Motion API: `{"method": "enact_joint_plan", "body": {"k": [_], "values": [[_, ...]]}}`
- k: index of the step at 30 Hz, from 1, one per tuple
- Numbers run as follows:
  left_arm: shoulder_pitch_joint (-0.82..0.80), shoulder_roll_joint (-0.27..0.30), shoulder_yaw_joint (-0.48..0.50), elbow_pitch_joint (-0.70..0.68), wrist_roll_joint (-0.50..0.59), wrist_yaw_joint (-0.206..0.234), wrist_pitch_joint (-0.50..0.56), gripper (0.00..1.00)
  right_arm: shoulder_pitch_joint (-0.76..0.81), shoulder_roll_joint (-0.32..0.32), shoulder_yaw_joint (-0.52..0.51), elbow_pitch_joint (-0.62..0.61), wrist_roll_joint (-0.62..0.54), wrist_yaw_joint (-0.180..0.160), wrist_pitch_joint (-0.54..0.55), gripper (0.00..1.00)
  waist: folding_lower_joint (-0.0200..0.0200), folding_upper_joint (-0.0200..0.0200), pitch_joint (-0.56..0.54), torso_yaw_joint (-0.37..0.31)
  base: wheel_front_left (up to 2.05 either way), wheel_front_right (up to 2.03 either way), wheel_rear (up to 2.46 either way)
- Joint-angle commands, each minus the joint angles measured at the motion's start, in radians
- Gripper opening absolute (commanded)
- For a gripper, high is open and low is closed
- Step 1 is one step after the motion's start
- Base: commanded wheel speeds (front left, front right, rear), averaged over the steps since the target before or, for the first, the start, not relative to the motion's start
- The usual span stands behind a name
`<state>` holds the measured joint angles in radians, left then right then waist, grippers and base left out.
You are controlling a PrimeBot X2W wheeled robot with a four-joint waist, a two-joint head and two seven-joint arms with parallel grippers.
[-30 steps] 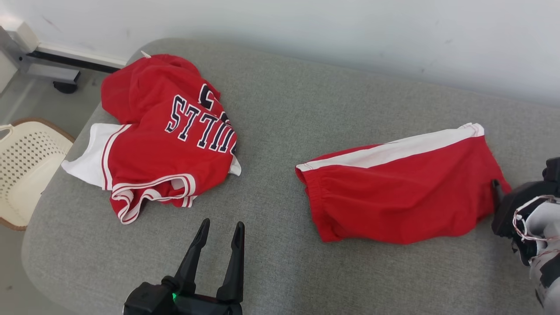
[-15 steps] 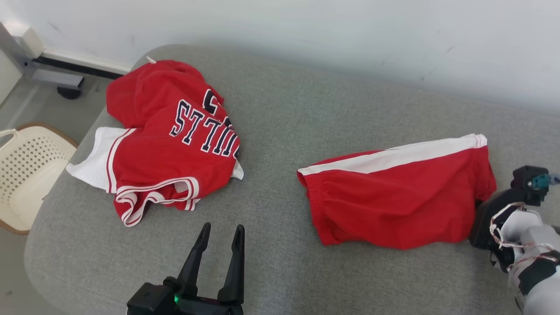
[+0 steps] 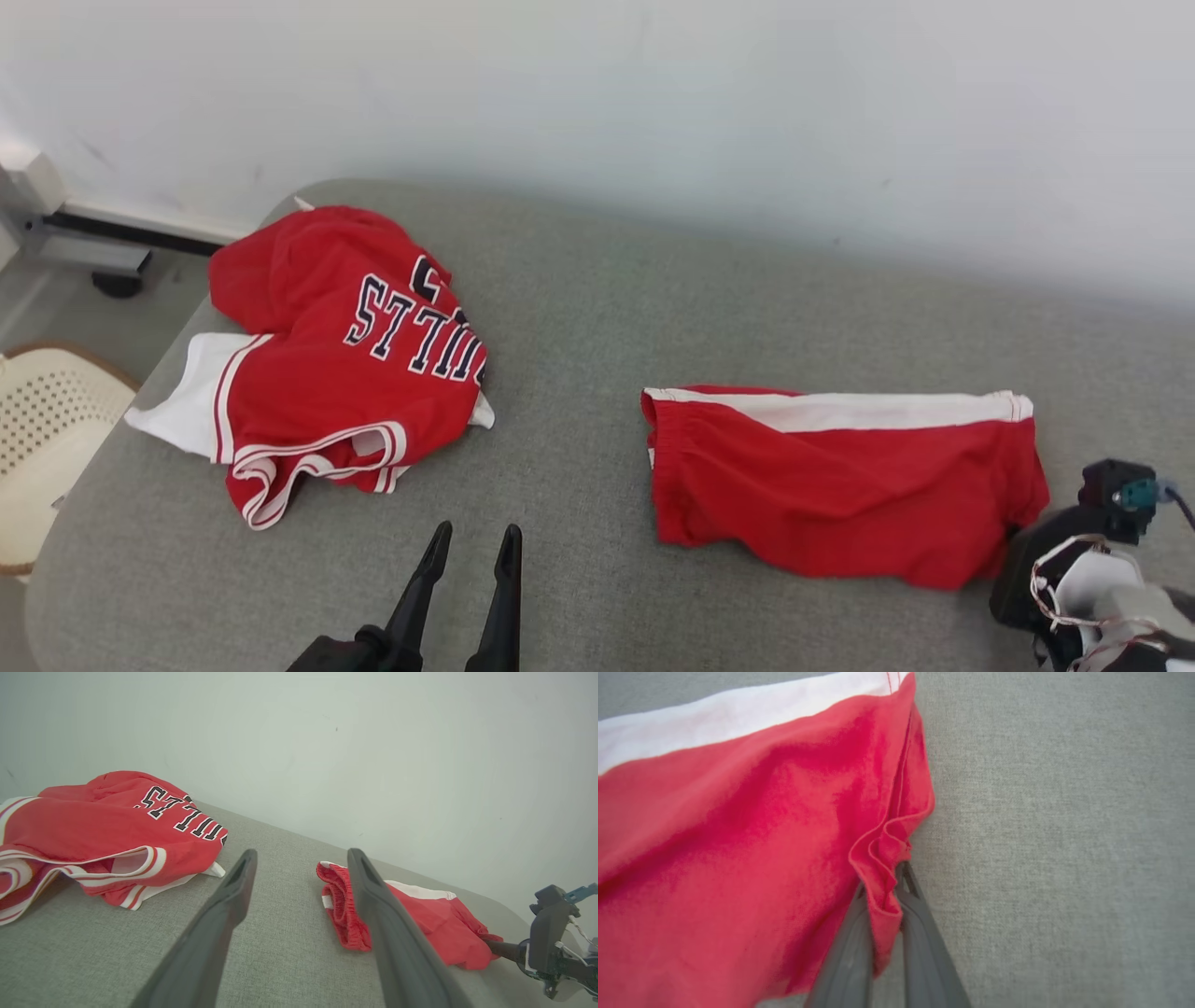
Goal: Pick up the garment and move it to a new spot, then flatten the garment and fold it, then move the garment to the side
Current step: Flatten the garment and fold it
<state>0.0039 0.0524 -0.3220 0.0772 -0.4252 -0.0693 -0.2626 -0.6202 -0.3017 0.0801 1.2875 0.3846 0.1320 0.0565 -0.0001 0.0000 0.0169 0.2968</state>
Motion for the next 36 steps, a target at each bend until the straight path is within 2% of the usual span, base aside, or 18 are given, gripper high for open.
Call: {"method": "enact_joint_plan", "body": {"k": [1, 9, 10, 14, 25, 36], "values": [[0.014, 0.003, 0.001, 0.001, -0.004, 0.003, -0.003, 1.00, 0.025, 0.005, -0.008, 0.007, -0.007, -0.003, -0.005, 0.00, 0.0001, 0.0000, -0.029, -0.023, 0.00, 0.00, 0.00], [0.037, 0.014, 0.002, -0.011, -0.009, 0.017, 0.013, 1.00, 0.092, 0.028, -0.100, 0.007, -0.074, -0.003, -0.007, 0.00, 0.0001, 0.0000, -0.066, -0.044, 0.00, 0.00, 0.00], [0.041, 0.016, 0.003, -0.015, -0.013, 0.016, 0.012, 1.00, 0.099, 0.031, -0.130, 0.007, -0.093, -0.003, 0.001, 0.98, 0.0001, 0.0000, -0.076, -0.048, 0.00, 0.00, 0.00], [0.050, 0.016, -0.001, -0.019, -0.016, 0.020, 0.011, 1.00, 0.102, 0.040, -0.190, 0.006, -0.133, -0.003, 0.039, 1.00, 0.0001, 0.0000, -0.094, -0.049, 0.00, 0.00, 0.00], [0.072, 0.020, 0.005, -0.025, -0.030, 0.028, 0.007, 1.00, -0.023, -0.015, -0.325, 0.004, -0.251, -0.003, 0.245, 1.00, 0.0001, 0.0000, -0.103, -0.055, 0.00, 0.00, 0.00], [0.048, 0.015, -0.012, -0.026, -0.034, 0.030, 0.009, 1.00, -0.105, -0.037, -0.451, 0.000, -0.390, -0.003, 0.439, 1.00, 0.0001, 0.0000, -0.033, 0.002, 0.00, 0.00, 0.00]]}}
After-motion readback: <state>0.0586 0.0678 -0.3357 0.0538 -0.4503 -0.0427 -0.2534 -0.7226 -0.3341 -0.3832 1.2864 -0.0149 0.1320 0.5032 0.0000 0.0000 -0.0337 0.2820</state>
